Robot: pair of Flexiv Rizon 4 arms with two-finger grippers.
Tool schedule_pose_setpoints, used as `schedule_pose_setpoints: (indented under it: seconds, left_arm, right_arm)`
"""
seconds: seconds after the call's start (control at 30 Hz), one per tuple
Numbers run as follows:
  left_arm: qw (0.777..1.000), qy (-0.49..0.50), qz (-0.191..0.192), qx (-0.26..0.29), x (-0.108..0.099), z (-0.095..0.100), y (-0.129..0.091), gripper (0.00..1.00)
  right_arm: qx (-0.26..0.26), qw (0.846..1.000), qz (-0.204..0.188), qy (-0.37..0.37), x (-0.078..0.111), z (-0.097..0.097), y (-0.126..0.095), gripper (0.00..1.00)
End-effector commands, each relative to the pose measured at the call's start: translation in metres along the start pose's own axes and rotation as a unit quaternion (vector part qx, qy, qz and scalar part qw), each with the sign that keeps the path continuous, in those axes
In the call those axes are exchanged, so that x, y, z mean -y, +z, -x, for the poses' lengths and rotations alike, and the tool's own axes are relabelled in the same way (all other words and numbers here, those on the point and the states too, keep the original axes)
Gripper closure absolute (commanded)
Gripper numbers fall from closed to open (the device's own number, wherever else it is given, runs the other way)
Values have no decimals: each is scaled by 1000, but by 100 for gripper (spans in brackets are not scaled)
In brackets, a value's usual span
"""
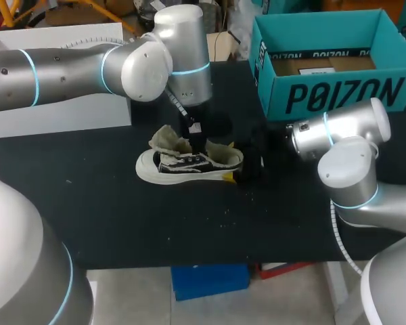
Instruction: Take the shoe out of the shoebox, open the shoe tongue, remove and reinsert the insole, then place the shoe into the shoebox
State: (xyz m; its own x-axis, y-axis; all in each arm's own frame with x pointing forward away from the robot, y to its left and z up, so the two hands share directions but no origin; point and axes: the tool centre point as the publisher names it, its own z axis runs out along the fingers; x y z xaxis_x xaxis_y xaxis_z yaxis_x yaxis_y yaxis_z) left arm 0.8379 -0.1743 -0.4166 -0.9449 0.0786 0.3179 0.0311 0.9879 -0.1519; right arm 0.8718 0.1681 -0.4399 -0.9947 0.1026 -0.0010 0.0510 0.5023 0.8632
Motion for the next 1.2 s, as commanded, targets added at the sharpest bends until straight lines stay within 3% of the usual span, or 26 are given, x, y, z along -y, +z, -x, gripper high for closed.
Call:
schedule_pose_setpoints:
  seconds: [0.03, 0.13, 0.23, 0.3, 0.47, 0.6, 0.77, 1.0, 1.2]
  left_arm:
    - [1000, 0, -7, 4, -3, -3, 9, 100]
    - [1000, 0, -12, -5, -3, -2, 12, 100]
    - [1000, 4, -17, -10, -4, -1, 13, 63]
    - [1000, 5, -15, -11, -3, -1, 13, 59]
    - [1000, 3, -1, -4, -1, 0, 11, 61]
    - [999, -19, 39, 14, 0, 1, 12, 69]
    - [989, -65, 105, 76, 2, -1, 13, 67]
    - [969, -101, 163, 157, 0, -5, 21, 69]
    - [964, -103, 170, 175, -9, 3, 25, 67]
  right_arm:
    - [0, 1000, -1, 1, 1, 2, 2, 100]
    - [0, 1000, -1, 1, 1, 2, 2, 100]
    - [0, 1000, -1, 1, 1, 2, 2, 100]
    - [0, 1000, -1, 1, 1, 2, 2, 100]
    - [0, 1000, -1, 1, 1, 2, 2, 100]
    - [0, 1000, -1, 1, 1, 2, 2, 100]
    - [0, 1000, -1, 1, 1, 2, 2, 100]
    - [0, 1000, -1, 1, 1, 2, 2, 100]
    - [0, 1000, -1, 1, 1, 2, 2, 100]
